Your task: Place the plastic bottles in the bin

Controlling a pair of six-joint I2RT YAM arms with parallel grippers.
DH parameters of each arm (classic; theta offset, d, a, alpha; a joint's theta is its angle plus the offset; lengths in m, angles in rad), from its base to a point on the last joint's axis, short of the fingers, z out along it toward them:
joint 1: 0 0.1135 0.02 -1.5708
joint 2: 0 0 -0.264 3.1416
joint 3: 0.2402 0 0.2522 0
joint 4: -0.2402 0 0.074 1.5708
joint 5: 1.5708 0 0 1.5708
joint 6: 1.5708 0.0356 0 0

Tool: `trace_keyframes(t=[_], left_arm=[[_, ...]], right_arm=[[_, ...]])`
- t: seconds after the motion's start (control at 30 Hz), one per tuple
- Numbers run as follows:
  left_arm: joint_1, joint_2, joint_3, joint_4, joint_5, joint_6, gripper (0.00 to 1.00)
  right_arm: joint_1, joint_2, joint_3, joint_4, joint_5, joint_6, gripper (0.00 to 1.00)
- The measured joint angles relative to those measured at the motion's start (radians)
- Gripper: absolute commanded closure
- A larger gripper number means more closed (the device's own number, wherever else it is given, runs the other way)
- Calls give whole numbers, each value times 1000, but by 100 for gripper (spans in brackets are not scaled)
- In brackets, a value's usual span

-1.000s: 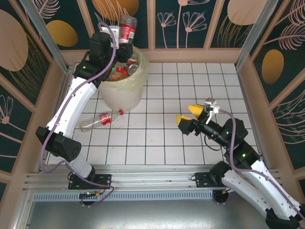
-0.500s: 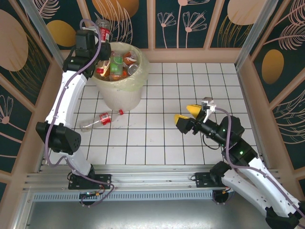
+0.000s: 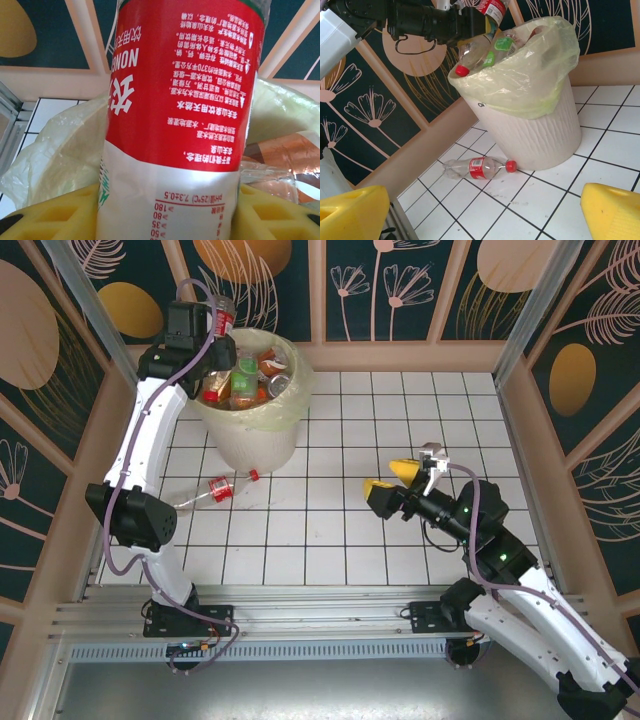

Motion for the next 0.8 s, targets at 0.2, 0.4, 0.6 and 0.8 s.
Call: trace_keyframes(t=[0.2, 0.4, 0.6, 0.8], left_arm=[[0, 4, 0, -31, -1, -10, 39], [0, 4, 0, -53, 0, -27, 26], [0, 4, 16, -66, -11, -33, 11], [0, 25, 121, -74, -53, -23, 17]], right_arm=[[0, 0, 0, 0, 0, 0, 1], [0, 0, 0, 0, 0, 0, 1], [0, 0, -1, 0, 0, 0, 1], [0, 7, -1, 0, 0, 0, 1]])
